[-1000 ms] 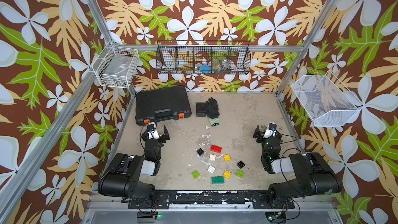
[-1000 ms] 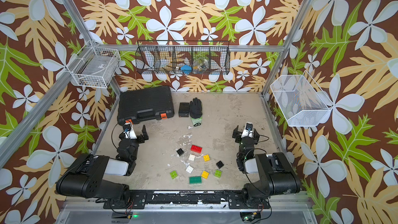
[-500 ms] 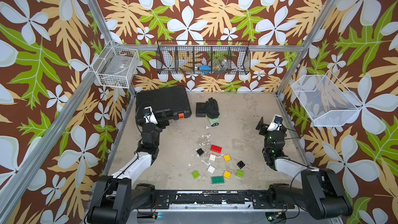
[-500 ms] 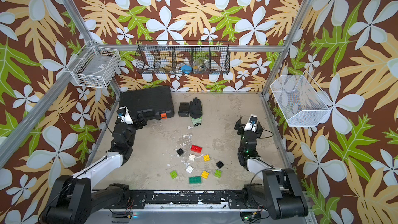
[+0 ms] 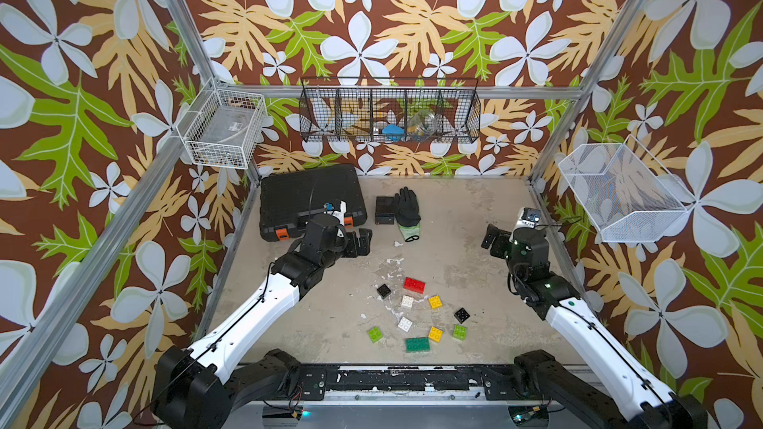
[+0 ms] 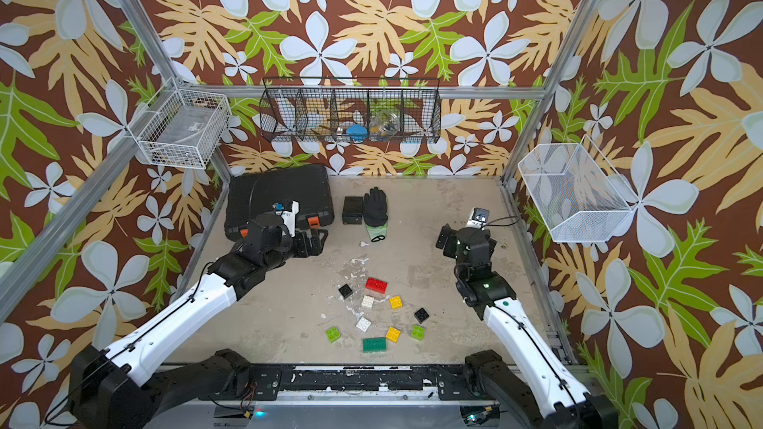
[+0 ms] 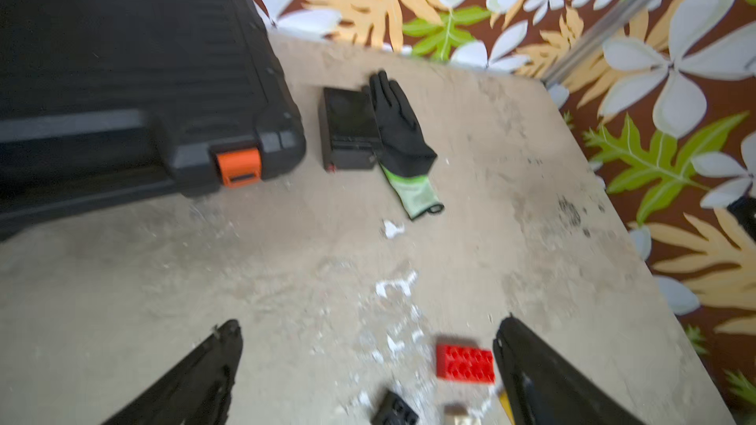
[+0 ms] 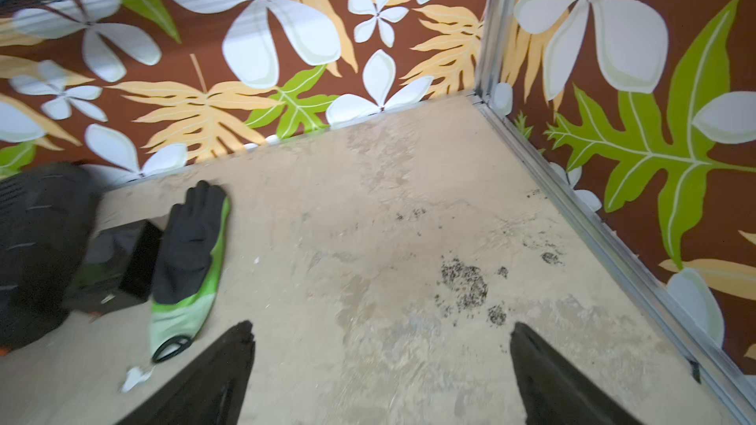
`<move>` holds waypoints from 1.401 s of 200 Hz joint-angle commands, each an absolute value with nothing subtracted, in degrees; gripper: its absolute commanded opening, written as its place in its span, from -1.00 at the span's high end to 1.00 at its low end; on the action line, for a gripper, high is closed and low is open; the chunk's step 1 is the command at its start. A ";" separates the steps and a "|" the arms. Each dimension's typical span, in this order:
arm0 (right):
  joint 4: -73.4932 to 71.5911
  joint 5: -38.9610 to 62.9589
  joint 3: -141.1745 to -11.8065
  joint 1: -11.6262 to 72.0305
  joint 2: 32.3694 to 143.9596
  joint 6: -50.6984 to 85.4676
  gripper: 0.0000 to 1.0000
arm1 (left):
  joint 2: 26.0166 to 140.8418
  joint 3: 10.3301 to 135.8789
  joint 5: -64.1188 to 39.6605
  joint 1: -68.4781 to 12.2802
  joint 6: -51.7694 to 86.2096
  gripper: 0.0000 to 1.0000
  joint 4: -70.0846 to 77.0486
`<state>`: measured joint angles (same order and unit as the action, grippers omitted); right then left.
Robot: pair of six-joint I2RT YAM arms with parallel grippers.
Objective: Assemble a giraffe with lego
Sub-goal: Pick up the lego brick from the center of the board.
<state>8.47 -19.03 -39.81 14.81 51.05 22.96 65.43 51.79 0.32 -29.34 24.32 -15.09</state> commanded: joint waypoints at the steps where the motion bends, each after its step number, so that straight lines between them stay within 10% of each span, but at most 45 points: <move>1: 21.45 -12.76 -42.09 16.78 48.48 24.21 -1.00 | 65.91 53.33 0.07 -32.57 28.05 -1.00 -26.40; 129: 40.66 -0.40 -48.88 25.68 48.60 24.71 -0.99 | 63.24 43.72 9.03 -61.41 73.66 -1.00 -41.30; 280: 40.17 4.93 -48.07 25.60 48.85 20.74 -0.99 | 74.80 40.13 9.98 -66.27 81.40 -0.64 -32.12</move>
<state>40.71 4.49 -47.75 25.58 48.90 21.58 72.82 39.07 8.08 -66.17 80.77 -32.29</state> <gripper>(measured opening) 0.997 0.847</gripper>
